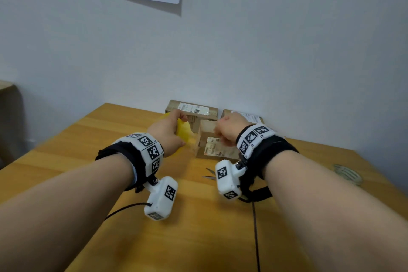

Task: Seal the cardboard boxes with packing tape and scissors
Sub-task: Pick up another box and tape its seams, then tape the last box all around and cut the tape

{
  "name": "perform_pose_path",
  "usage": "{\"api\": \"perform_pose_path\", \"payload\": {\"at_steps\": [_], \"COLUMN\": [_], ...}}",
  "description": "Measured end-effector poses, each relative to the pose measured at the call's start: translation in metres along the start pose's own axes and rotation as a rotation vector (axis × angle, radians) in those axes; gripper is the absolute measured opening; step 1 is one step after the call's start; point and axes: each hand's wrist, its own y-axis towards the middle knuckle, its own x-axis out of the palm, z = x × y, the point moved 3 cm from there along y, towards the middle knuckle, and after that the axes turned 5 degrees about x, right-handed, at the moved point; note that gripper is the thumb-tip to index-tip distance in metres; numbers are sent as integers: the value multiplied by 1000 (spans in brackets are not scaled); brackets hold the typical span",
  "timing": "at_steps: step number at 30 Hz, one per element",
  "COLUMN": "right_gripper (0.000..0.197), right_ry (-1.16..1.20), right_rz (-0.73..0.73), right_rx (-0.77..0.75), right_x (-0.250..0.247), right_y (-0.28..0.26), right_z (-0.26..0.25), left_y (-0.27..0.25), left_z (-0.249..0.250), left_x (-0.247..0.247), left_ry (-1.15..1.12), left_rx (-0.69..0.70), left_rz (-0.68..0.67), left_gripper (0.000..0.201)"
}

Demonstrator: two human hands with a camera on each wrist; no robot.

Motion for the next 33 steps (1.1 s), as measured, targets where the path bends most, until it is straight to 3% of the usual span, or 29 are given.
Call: {"api": "perform_pose_path", "payload": {"at_steps": [3,9,12,14,16,20,25,27,30,33], "right_gripper": [23,39,34,30,26,35,29,25,54,62], "right_ry": [-212,-401,-461,-468,-440,-498,-551,-467,-193,71], "right_rz": [129,61,39,37,40,95,115,146,91,-38], "right_rx": [-34,-106,-144,-163,-151,-94,-97,-69,83,251], "right_x": [-19,-12,-6,-8,-11,-21,-29,-34,-35,-28], "right_y": [5,23,31,34,37,44,37,35,32,25], "right_z": [11,30,33,32,30,24,26,32,47,59], "left_y": [16,29,28,32,43,64,66,70,68,61], "left_z": [-20,-62,-66,-58,-46,-19,11,17,25,33], "left_x": [-6,10,22,19,18,36,71,79,79,73], "left_ry": [171,306,390,451,347,-37,-72,-88,131,318], "left_rx": [-46,-257,-364,-387,-379,-243,-71,-47,73,235], "left_rz": [67,-26,-91,-9,8,-190,-221,-206,-146,-3], "left_gripper": [54,60,81,91,100,124,140,128,93,89]}}
